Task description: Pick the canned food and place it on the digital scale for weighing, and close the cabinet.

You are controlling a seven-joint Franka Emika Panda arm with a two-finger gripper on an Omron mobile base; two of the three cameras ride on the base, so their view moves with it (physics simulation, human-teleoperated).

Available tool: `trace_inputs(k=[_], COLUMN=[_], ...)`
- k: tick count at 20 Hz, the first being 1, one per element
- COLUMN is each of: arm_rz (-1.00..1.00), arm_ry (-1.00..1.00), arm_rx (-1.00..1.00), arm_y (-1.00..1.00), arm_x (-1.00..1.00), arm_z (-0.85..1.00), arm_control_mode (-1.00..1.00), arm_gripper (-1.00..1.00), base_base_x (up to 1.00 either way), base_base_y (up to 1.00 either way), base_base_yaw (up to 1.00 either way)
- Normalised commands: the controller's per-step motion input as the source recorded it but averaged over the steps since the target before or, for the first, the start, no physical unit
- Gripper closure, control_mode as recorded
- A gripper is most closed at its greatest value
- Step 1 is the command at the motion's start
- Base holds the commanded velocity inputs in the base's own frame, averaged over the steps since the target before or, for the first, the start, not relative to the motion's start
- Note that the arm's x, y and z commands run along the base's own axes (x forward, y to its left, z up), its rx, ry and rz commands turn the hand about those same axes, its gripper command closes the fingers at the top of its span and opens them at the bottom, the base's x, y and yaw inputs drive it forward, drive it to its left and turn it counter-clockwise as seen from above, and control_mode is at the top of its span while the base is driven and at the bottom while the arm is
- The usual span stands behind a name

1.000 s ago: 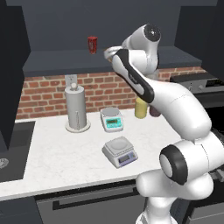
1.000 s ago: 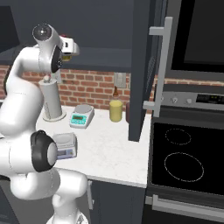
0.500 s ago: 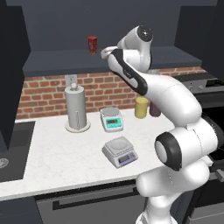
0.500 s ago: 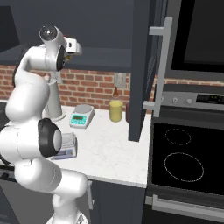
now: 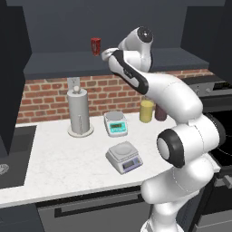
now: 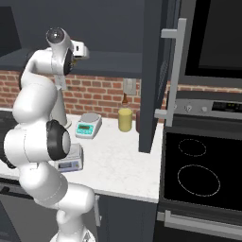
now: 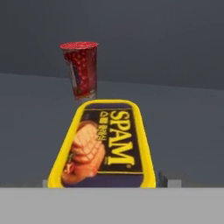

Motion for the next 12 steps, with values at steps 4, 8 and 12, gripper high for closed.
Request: trace_inputs(k=[4,8,12], arm_rz=[0.02,0.02,0.01], arm_ry=[-0.01,-0.12,-0.2], arm_rx=[0.0,0.0,0.0], arm_y=[0.14,0.05,-0.02], arm_x=[0.0,-0.07,-0.65], arm_z=[-0.26,-0.14,-0.01], arm_control_mode=[-1.0,-1.0,-1.0], arm_gripper=[1.0,1.0,1.0], base_base_x=[0.0,0.0,0.0], base_base_y=[0.0,0.0,0.0], base_base_yaw=[0.0,0.0,0.0])
